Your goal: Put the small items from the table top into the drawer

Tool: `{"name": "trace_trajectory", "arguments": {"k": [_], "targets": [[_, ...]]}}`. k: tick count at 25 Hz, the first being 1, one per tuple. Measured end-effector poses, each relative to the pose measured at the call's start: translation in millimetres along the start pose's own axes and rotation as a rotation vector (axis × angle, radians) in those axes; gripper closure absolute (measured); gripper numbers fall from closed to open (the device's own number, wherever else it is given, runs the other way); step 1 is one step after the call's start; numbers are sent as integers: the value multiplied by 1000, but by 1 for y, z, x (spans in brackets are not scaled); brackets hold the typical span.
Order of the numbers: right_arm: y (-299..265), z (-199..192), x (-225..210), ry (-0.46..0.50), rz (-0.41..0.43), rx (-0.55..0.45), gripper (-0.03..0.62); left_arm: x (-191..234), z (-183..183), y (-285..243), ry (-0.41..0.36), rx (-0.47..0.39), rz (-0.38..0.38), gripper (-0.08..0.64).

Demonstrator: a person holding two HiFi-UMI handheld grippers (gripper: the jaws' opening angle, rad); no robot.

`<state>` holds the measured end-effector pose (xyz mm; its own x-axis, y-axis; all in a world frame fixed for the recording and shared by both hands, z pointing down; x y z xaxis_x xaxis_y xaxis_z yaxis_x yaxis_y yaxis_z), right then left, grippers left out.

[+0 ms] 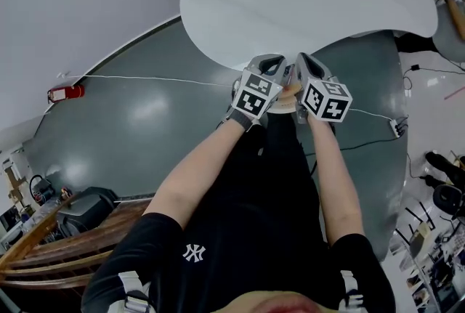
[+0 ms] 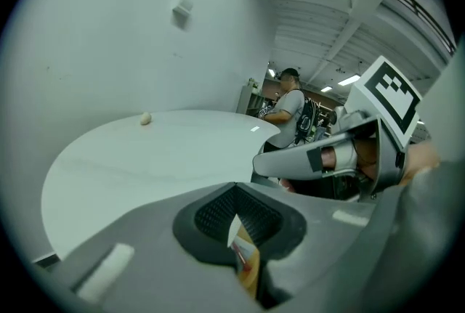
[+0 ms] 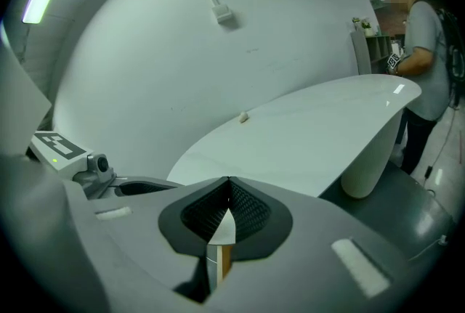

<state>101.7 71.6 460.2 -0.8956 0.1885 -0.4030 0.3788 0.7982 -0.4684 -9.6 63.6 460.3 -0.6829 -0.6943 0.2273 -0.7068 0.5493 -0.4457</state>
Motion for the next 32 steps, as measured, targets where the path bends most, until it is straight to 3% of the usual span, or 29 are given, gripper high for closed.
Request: {"name": "trace_trajectory", "arguments": {"k": [10,24,32], "targets": [[-19,41,10,32,52,-35,569,29,50,5,24,-96,83,560],[-128,127,3,73,147,-13,563,117,113,-39,103,-160,211,560],[-190,155,-14,70,198,36,542,154,127,-79,159,-157,280,560]]}}
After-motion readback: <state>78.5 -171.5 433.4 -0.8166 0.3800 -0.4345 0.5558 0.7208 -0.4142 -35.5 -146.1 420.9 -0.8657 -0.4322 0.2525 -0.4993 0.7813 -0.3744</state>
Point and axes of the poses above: the fingertips, and each gripper's own axes: y backward along the fingers, x to its left, z out of its top, the point moved 6 cm from there along y, backward along the fingers, and after that the axes turned 8 degrees about -x, right-handed, at the moved point
